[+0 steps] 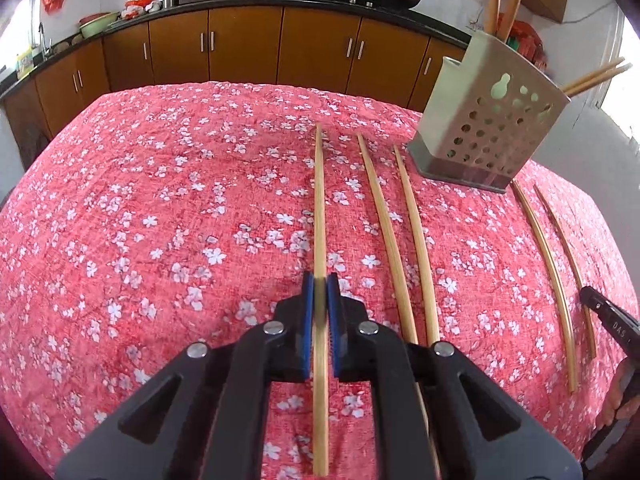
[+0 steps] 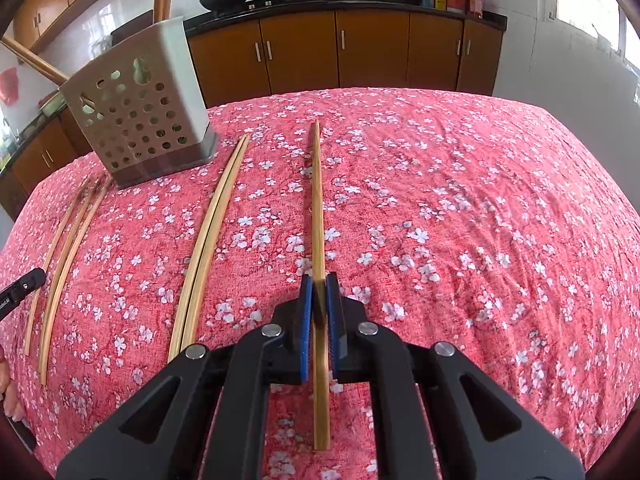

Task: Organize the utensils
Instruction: 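Close the right tool on a third chopstick while the left tool grasps one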

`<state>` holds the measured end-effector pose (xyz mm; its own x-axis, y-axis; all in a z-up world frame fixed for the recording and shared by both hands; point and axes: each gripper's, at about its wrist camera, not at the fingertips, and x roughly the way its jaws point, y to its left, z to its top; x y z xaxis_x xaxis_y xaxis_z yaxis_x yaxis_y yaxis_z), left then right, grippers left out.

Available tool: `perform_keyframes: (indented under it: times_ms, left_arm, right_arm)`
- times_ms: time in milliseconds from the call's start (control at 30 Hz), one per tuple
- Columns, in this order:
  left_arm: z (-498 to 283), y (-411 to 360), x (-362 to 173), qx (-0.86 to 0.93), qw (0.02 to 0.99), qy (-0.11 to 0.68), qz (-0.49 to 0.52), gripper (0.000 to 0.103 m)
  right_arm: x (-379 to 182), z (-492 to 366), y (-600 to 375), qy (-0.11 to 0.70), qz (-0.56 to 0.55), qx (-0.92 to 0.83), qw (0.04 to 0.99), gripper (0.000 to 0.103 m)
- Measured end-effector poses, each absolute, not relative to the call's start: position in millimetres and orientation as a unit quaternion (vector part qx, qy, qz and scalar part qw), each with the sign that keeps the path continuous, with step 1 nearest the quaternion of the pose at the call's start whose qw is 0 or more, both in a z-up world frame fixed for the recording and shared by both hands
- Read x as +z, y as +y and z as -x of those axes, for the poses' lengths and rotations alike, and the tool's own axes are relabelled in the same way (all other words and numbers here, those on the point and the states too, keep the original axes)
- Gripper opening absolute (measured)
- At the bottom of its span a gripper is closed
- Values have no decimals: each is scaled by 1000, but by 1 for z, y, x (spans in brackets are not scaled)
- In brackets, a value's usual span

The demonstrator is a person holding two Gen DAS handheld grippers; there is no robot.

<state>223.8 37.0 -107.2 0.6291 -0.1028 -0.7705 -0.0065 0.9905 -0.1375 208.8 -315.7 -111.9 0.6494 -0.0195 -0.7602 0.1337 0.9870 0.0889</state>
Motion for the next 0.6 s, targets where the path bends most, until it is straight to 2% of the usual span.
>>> perform_keyframes:
  times_ms: [600]
  left_arm:
    - [-220, 45, -104, -27, 899, 429, 84, 9]
  right_arm:
    - [-112, -209, -315, 416, -67, -44, 906, 8]
